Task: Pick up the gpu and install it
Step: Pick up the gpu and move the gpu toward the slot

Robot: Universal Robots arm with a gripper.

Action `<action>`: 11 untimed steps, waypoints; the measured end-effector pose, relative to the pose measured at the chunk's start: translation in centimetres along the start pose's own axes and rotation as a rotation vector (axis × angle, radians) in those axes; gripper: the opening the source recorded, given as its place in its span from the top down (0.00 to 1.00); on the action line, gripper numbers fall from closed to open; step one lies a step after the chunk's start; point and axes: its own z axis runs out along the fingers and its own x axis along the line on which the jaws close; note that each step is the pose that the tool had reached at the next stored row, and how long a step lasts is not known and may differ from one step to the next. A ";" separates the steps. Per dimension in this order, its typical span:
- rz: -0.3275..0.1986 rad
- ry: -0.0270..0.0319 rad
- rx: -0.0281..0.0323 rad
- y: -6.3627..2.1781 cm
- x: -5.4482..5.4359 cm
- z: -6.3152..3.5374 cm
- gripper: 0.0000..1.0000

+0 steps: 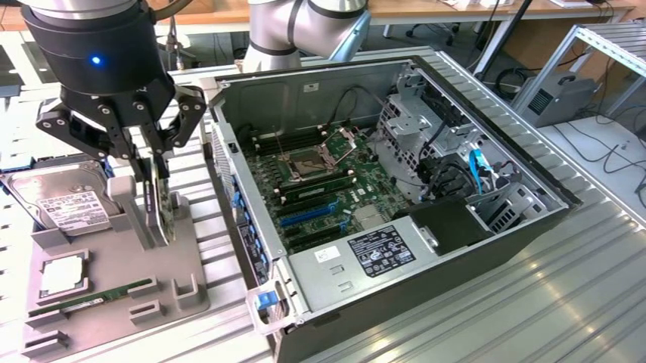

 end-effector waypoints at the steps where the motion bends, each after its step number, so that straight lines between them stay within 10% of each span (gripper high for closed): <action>1: 0.000 0.0000 0.0000 0.00 0.0 -0.02 0.73; 11: 0.000 0.0000 0.0000 0.00 0.0 -0.25 0.73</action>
